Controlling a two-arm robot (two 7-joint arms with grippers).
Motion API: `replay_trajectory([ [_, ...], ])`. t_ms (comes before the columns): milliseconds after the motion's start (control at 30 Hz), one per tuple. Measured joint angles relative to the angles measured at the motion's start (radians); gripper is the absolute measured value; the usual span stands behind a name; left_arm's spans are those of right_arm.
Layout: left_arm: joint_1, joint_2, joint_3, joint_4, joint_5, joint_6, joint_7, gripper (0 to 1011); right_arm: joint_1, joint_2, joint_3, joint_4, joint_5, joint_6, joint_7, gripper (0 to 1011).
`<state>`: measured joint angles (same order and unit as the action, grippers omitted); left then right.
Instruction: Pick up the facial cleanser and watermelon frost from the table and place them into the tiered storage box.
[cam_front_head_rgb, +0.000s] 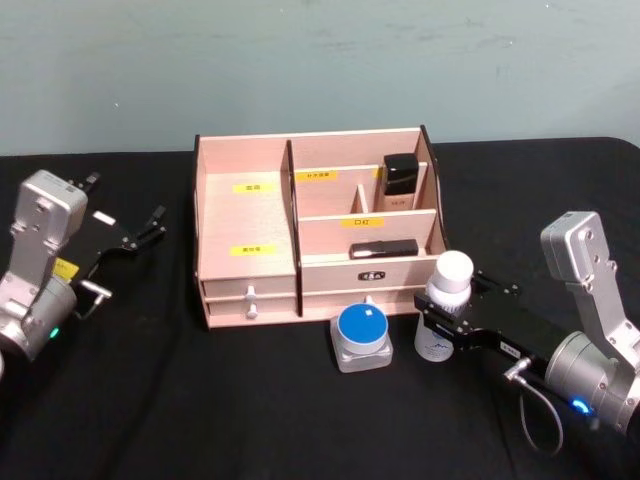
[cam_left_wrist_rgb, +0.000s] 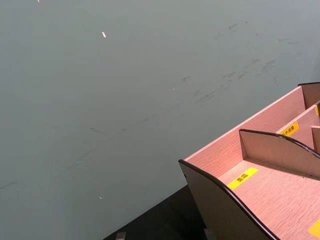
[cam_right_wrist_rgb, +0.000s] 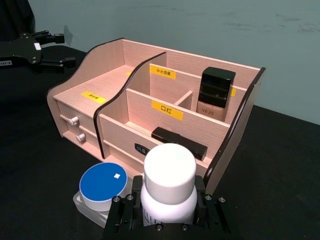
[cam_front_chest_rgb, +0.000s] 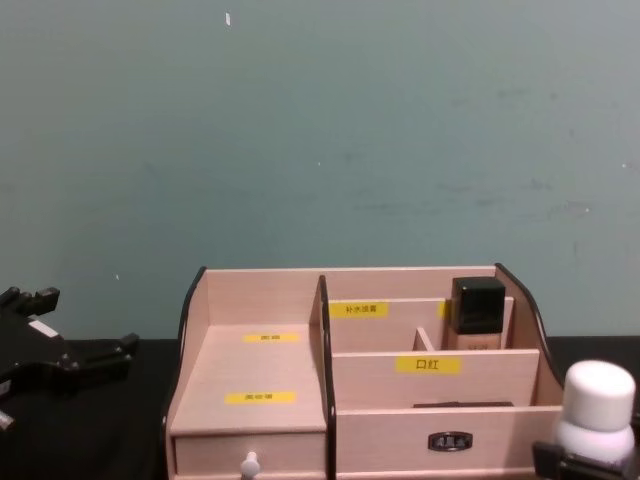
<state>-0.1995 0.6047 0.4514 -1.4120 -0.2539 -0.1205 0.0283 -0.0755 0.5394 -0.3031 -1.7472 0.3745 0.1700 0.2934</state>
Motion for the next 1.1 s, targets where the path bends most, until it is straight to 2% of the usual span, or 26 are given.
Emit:
replay_trajectory([
  [567,0.000,0.000,0.000,0.000,0.000,0.000,0.000,1010,-0.005,-0.006,0.008,-0.002,0.002,-0.001,0.006,602],
  [800,0.000,0.000,0.000,0.000,0.000,0.000,0.000,1010,-0.016,0.002,0.032,-0.049,-0.001,-0.001,0.027,602],
  [900,0.000,0.000,0.000,0.000,0.000,0.000,0.000,1010,-0.017,0.012,0.048,-0.097,0.000,0.008,0.036,602],
  [1100,0.000,0.000,0.000,0.000,0.000,0.000,0.000,1010,0.010,0.013,0.059,-0.141,0.008,0.021,0.046,602],
])
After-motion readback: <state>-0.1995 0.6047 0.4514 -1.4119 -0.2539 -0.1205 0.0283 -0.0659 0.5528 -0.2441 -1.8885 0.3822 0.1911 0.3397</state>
